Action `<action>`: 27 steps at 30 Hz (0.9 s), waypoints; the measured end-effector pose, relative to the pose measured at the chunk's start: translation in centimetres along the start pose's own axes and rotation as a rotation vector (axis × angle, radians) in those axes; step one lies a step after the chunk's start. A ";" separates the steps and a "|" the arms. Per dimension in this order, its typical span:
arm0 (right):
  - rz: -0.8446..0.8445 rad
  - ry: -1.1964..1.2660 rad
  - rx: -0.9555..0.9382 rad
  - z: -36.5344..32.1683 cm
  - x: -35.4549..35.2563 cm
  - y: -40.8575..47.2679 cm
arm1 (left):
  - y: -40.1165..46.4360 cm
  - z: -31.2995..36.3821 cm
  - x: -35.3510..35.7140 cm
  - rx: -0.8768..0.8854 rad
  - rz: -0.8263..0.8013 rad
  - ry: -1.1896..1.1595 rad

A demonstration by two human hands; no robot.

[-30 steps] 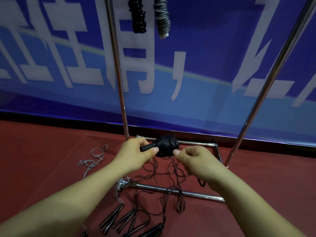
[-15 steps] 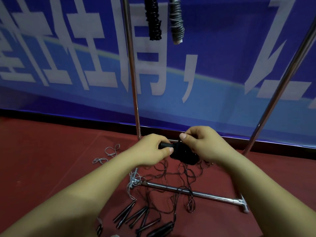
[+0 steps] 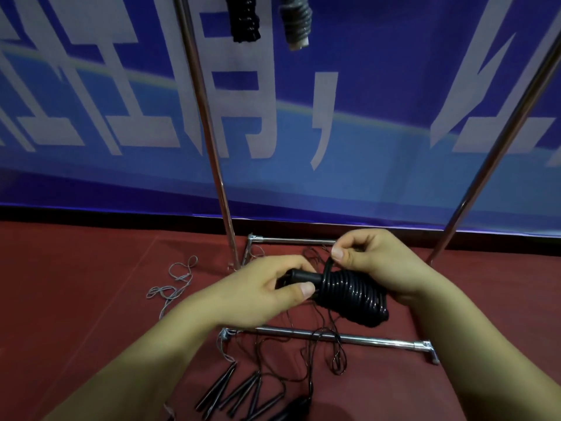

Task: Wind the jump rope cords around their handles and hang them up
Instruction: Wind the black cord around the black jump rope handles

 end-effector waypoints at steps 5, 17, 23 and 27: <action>-0.197 0.162 0.105 1.8 1.2 0.9 | -0.2 -2.0 1.0 0.013 -0.018 -0.348; -0.215 0.163 0.031 3.4 2.3 3.7 | -0.6 -1.0 -0.9 0.037 0.118 -0.400; -0.127 0.307 0.149 6.5 2.7 3.3 | -0.7 -0.9 -1.3 0.034 0.308 -0.524; -0.087 0.293 0.068 4.0 5.6 2.3 | -0.2 -2.3 -1.3 -0.046 0.492 -0.770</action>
Point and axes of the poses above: each hand's wrist, its own y-axis towards the middle knuckle, its own x-axis out of the palm, z = x × y, the point moved 7 cm from there along y, towards the middle knuckle, and after that the axes turned 9 degrees about x, right-handed, at the moved point
